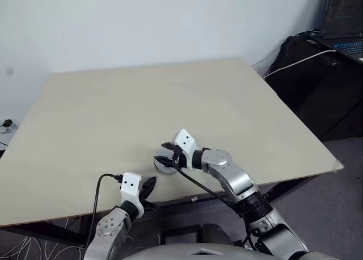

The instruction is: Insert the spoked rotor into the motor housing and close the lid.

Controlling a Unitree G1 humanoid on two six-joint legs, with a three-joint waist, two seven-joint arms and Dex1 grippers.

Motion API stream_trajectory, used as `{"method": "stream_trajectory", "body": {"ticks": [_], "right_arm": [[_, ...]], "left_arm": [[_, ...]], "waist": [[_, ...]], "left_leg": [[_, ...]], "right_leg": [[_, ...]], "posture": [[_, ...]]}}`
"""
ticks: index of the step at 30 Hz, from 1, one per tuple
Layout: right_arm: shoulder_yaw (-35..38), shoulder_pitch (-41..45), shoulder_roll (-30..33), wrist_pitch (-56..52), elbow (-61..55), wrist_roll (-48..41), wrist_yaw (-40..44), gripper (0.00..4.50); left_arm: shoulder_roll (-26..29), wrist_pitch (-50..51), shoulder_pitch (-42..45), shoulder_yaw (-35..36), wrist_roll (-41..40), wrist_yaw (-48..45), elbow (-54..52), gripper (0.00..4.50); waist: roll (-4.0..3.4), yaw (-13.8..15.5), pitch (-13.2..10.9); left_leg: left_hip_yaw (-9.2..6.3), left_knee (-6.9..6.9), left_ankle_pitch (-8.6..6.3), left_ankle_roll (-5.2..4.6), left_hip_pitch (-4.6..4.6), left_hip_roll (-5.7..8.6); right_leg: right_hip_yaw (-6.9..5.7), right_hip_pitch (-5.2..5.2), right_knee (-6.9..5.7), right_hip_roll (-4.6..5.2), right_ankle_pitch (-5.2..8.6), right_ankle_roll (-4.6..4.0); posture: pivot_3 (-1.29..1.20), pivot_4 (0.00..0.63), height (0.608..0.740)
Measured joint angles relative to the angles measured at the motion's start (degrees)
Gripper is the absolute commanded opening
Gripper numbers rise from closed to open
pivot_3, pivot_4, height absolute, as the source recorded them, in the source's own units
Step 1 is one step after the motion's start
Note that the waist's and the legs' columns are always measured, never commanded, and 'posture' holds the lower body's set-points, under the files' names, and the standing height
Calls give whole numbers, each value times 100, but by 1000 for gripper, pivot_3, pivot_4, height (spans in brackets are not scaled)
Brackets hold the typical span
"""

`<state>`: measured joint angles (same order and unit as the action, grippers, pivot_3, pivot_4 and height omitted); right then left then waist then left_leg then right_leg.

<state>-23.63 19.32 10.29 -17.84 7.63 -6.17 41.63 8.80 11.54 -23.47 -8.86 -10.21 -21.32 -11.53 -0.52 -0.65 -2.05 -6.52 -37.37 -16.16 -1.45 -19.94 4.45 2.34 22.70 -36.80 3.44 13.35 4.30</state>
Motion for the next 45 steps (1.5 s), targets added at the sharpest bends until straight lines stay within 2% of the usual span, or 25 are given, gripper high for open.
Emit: {"method": "stream_trajectory", "body": {"ticks": [2, 3, 12, 24, 27, 29, 36, 45], "right_arm": [[1, 47, 16, 279, 258, 40, 111, 4407], [-1, 70, 18, 417, 402, 61, 177, 4462], [2, 473, 25, 1250, 1648, 165, 753, 4462], [64, 654, -22, 1412, 2351, 332, 932, 4462], [128, 653, -50, 1412, 2357, 357, 916, 3873], [164, 653, -83, 1392, 2356, 359, 912, 3283], [327, 545, -180, 1205, 2229, 306, 782, 3264], [529, 54, -375, 482, 1297, 192, 215, 3264]], "left_arm": [[2, 0, 1, 1, 0, 0, 0, 0], [0, 0, 0, 1, 0, 0, 0, 0], [-14, 0, -39, 22, 2, 13, -11, 0], [-18, 0, -90, 47, 2, 55, -95, 0], [-19, 0, -98, 46, 1, 76, -134, 0], [-22, 0, -96, 47, 1, 86, -161, 0], [-22, 11, -74, 45, 0, 92, -185, 0], [-19, 32, -71, 45, -2, 81, -188, 0]], "waist": [[0, -1, 0], [0, -1, 0], [0, 0, 0], [-2, -1, 0], [-2, 0, 0], [-2, -1, 0], [-2, 1, 0], [-6, 5, -2]], "left_leg": [[0, 1, 0, 0, 0, 0], [0, 2, 0, 0, 0, 0], [0, 3, 0, 0, 3, 0], [1, 3, 0, 0, 3, 0], [1, 3, 0, 0, 4, 0], [1, 3, 1, 0, 4, 0], [1, 3, 1, 0, 4, 0], [0, 5, 0, 0, 1, 2]], "right_leg": [[0, 0, 1, 0, 0, 0], [1, 0, 1, 0, 0, -1], [2, 0, -1, -2, -2, -3], [3, 0, -2, -2, -17, -30], [3, -1, -2, -2, -17, -30], [2, -1, -2, -2, -17, -30], [3, -1, -3, -2, -17, -29], [3, 1, -3, -1, -6, -13]], "posture": [[0, 0, 740], [0, 0, 740], [0, 0, 740], [0, 0, 740], [0, 0, 740], [0, 0, 740], [0, 0, 740], [0, 0, 740]]}}
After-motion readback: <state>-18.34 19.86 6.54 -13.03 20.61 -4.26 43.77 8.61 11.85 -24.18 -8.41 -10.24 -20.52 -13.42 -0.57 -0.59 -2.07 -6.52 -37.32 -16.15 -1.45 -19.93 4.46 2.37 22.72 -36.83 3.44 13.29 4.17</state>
